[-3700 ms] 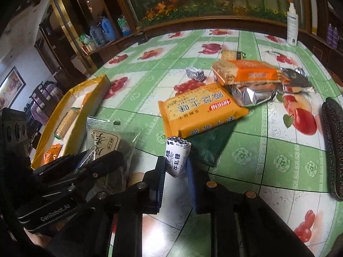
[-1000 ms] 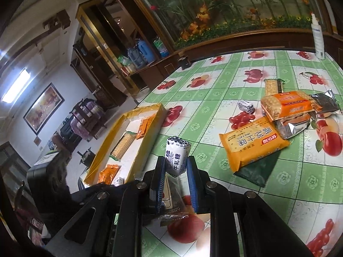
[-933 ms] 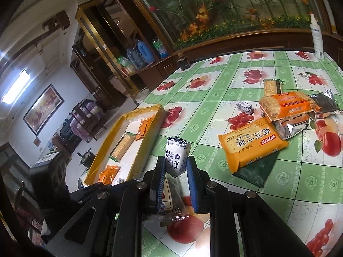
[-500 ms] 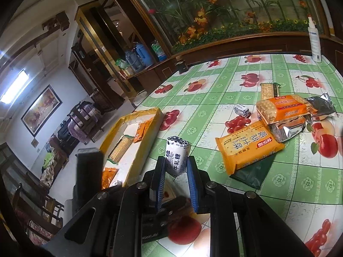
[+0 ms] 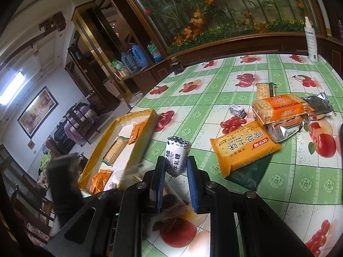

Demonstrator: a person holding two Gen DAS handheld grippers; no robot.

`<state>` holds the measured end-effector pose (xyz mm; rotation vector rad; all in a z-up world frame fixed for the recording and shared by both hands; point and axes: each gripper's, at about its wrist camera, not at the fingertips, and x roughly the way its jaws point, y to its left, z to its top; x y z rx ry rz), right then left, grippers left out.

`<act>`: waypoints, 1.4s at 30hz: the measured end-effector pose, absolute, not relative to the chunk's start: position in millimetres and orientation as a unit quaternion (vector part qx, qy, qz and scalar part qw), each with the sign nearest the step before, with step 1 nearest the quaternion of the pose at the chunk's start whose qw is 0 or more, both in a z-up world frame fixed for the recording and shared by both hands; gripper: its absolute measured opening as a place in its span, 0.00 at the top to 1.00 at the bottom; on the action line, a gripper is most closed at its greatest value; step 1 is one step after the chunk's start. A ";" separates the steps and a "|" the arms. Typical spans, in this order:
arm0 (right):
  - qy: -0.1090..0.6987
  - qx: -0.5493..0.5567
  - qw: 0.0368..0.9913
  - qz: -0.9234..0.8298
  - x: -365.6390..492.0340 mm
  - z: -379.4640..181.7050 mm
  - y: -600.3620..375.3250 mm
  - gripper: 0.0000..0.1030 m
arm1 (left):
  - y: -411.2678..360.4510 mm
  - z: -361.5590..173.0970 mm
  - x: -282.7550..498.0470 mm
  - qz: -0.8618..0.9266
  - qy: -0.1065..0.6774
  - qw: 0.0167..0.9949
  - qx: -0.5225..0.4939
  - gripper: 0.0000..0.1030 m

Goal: Organize snacks
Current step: 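Regrip the clear cake bag with the left gripper and raise it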

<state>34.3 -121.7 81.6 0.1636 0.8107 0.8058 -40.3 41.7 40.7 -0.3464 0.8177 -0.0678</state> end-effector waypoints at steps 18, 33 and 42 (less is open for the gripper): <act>0.390 0.075 0.833 0.384 34.3 72.8 -109.9 0.80 | 65.3 49.1 -53.7 -0.053 0.407 0.895 -0.174 0.27; 0.376 0.092 0.839 0.384 34.1 82.6 -124.6 0.80 | 7.5 21.2 -38.1 -0.066 0.464 0.880 -0.085 0.15; 0.376 0.096 0.839 0.380 36.4 83.2 -126.3 0.80 | -15.8 5.4 -26.4 -0.053 0.478 0.877 -0.004 0.01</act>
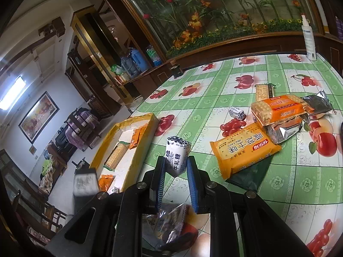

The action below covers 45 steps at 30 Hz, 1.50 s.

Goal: Organize snacks
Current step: 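Regrip the clear cake bag with the left gripper and raise it, then drop the cake bag into the tray with the left gripper while the right gripper drops the milk-candy cube there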

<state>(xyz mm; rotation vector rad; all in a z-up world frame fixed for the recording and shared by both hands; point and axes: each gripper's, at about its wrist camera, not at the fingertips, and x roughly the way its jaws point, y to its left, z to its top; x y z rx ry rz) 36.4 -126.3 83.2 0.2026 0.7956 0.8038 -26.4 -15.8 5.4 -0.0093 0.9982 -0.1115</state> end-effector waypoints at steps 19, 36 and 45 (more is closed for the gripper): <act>0.373 0.098 0.841 0.379 36.0 84.1 -128.8 0.80 | 11.8 22.9 -36.8 -0.047 0.426 0.900 -0.080 0.41; 0.380 0.085 0.828 0.403 27.8 81.0 -105.8 0.80 | 83.3 78.3 -74.4 -0.008 0.348 0.927 -0.142 0.41; 0.393 0.065 0.794 0.460 3.9 83.8 -41.3 0.81 | 145.9 54.3 -87.9 0.059 0.357 0.915 -0.177 0.41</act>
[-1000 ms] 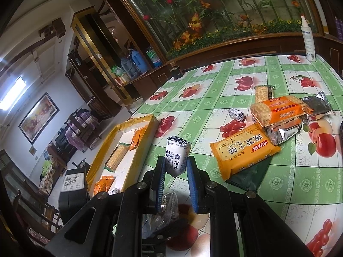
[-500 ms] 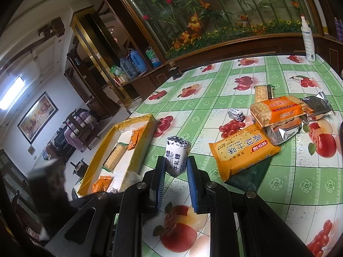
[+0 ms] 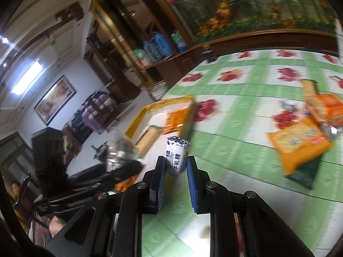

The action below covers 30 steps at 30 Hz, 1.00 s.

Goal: Organize snacks
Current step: 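Drop the cake bag into the tray with the left gripper while the right gripper drops the milk-candy cube there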

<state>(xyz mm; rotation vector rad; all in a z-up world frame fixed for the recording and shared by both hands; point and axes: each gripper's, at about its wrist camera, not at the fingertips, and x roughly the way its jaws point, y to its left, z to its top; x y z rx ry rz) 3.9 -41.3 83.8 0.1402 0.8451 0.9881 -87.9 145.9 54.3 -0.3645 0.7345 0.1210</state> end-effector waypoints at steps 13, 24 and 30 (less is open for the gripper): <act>0.434 0.046 0.771 0.464 0.6 54.2 59.0 0.81 | 169.6 25.9 -92.2 0.108 0.372 0.909 -0.153 0.41; 0.445 0.011 0.776 0.446 8.9 31.8 77.7 0.77 | 182.2 18.1 -93.8 0.068 0.370 0.906 -0.191 0.37; 0.437 -0.006 0.779 0.449 8.8 26.6 77.0 0.77 | 185.0 14.5 -95.1 0.036 0.373 0.901 -0.216 0.30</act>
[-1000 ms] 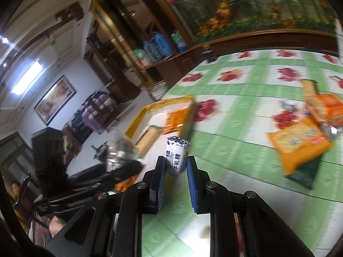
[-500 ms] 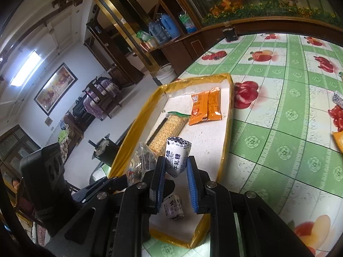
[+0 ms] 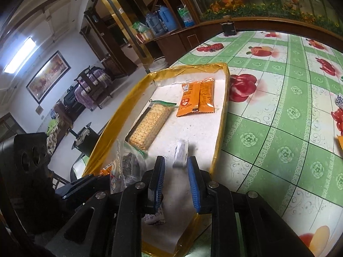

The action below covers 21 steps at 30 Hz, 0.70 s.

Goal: Organize snacks
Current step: 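Drop the cake bag into the tray with the left gripper while the right gripper drops the milk-candy cube there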

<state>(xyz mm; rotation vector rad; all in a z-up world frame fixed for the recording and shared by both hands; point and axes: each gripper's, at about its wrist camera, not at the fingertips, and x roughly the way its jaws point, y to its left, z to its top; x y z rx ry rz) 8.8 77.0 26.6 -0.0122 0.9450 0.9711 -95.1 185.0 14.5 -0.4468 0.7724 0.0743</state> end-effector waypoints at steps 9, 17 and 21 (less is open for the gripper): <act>0.420 0.043 0.766 0.485 22.5 39.2 66.2 0.71 | 189.8 18.7 -106.1 0.017 0.345 0.909 -0.232 0.29; 0.361 0.174 0.819 0.410 64.5 57.8 16.7 0.71 | 182.4 23.5 -106.2 0.022 0.335 0.917 -0.215 0.29; 0.378 0.219 0.794 0.422 70.6 54.0 11.9 0.72 | 181.8 17.4 -94.3 0.028 0.368 0.904 -0.216 0.29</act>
